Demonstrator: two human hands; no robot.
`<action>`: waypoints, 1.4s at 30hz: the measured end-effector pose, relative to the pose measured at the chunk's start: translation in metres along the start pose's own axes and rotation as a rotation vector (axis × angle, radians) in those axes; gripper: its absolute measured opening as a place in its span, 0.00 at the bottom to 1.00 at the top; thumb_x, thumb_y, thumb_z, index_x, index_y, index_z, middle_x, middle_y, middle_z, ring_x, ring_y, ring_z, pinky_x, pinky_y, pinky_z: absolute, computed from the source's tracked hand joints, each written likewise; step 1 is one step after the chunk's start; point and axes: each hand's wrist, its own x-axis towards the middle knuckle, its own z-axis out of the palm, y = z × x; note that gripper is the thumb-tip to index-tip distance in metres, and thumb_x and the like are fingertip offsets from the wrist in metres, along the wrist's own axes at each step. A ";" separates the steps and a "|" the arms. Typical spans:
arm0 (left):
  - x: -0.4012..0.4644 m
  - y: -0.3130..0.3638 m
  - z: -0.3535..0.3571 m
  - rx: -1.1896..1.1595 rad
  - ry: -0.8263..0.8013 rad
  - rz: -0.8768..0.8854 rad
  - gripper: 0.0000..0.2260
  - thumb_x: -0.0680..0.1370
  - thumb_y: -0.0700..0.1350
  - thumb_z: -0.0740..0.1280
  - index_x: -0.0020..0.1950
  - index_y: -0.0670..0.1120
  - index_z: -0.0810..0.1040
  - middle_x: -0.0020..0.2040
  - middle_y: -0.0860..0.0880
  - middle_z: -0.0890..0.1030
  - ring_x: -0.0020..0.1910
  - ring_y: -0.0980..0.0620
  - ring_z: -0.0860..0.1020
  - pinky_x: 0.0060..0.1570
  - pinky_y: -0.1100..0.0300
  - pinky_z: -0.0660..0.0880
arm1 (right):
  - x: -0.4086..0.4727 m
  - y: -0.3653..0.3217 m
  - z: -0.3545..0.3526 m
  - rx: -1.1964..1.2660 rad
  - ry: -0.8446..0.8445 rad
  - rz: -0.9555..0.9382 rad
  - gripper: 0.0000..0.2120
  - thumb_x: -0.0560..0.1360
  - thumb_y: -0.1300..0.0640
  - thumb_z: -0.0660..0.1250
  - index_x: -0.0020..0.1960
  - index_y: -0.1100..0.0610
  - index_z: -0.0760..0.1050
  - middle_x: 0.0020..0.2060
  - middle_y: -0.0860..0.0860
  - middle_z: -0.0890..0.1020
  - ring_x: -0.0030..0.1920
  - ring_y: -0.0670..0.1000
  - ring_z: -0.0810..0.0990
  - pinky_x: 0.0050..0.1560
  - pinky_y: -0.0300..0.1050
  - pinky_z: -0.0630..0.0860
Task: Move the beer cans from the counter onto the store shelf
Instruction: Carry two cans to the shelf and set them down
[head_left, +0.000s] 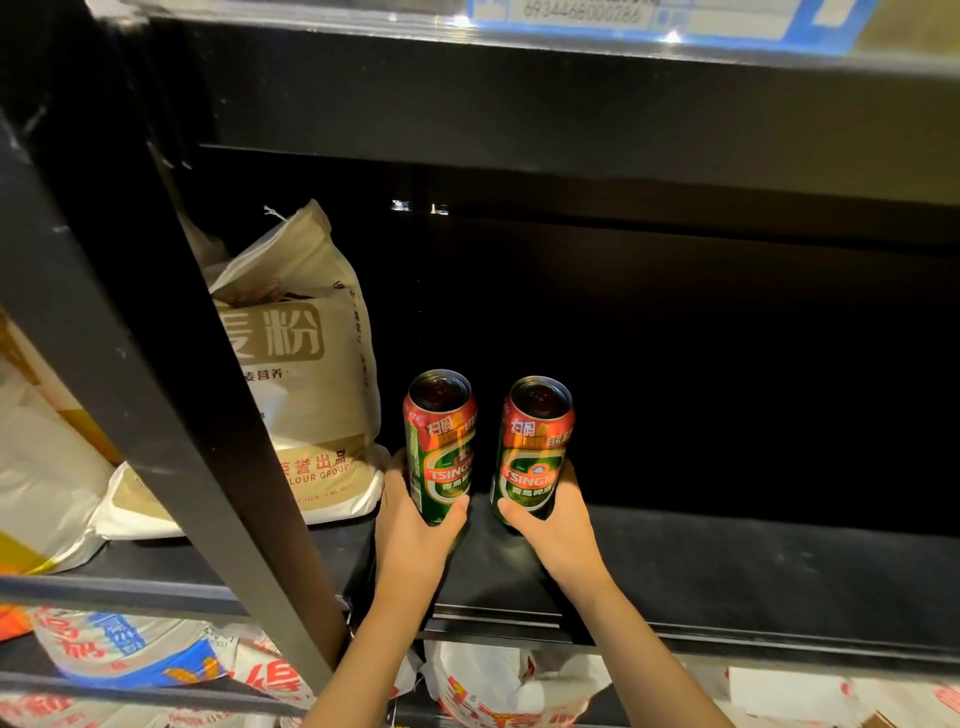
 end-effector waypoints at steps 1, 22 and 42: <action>0.000 0.002 0.000 -0.010 -0.006 -0.004 0.22 0.70 0.45 0.74 0.57 0.47 0.67 0.51 0.50 0.77 0.49 0.54 0.77 0.46 0.62 0.74 | 0.000 0.000 0.000 -0.005 0.002 0.008 0.26 0.67 0.59 0.76 0.60 0.50 0.68 0.53 0.46 0.79 0.52 0.42 0.79 0.46 0.31 0.75; 0.002 0.002 0.000 -0.045 -0.029 -0.027 0.23 0.69 0.45 0.75 0.57 0.48 0.66 0.49 0.55 0.76 0.48 0.58 0.76 0.48 0.59 0.73 | -0.001 -0.003 -0.002 -0.055 0.029 -0.018 0.25 0.65 0.55 0.78 0.56 0.44 0.69 0.49 0.39 0.78 0.48 0.36 0.78 0.44 0.28 0.74; -0.002 -0.002 0.002 0.040 0.056 0.051 0.26 0.67 0.45 0.77 0.61 0.46 0.72 0.53 0.54 0.75 0.52 0.57 0.73 0.49 0.61 0.70 | -0.002 -0.001 -0.004 -0.153 -0.007 -0.048 0.25 0.67 0.56 0.76 0.58 0.45 0.68 0.51 0.40 0.77 0.49 0.34 0.75 0.45 0.24 0.71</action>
